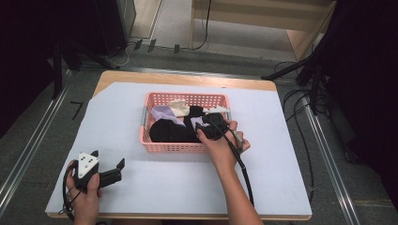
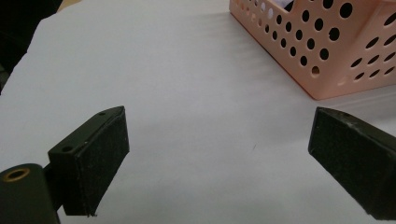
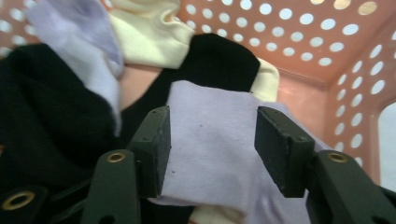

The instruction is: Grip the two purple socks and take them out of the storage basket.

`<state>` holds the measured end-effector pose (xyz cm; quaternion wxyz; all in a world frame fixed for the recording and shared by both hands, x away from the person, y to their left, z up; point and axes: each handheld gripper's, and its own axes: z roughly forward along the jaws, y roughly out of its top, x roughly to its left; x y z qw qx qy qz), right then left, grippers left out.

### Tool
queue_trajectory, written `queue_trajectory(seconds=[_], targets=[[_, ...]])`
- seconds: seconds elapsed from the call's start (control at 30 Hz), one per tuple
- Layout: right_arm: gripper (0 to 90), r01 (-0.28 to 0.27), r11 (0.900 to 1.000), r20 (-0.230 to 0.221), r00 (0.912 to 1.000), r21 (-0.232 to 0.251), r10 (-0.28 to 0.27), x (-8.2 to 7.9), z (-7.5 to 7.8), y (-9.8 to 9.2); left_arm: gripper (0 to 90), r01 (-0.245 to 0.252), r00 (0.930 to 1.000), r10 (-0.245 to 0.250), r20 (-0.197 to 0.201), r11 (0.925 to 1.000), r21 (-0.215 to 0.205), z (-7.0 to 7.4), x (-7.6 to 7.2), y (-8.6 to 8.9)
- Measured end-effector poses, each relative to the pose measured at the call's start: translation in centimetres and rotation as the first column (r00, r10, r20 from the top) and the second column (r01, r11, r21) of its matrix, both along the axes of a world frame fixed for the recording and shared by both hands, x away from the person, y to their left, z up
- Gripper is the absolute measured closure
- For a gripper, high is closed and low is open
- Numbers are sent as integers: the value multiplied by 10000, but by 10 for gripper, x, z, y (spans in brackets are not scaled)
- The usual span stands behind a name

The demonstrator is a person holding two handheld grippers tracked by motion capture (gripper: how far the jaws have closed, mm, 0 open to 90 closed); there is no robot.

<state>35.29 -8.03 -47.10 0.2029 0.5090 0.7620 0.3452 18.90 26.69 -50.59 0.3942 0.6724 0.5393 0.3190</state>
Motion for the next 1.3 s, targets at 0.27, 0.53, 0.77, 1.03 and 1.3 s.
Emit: queue_trajectory(seconds=[0.27,0.53,0.77,1.03,1.3], targets=[[525,-153,9999,-1758,9843,-61,139,8,-4,6,65,4,10000,-4,-14,10000,4,0,0,0],[862,-474,9982,-2076,9775,-370,387,9,-4,-1,64,-15,10000,14,-45,10000,-68,0,0,0],[876,-50,9976,-591,9982,686,90,-1,11,-17,64,-12,10000,11,-67,10000,-86,0,1,0],[877,-478,9842,2096,9777,1702,113,-16,32,-31,64,-10,10000,10,-66,10000,-20,0,1,0],[876,-781,9683,4572,8884,2371,-403,-26,46,-50,64,-3,10000,3,-81,10000,-28,0,0,0]])
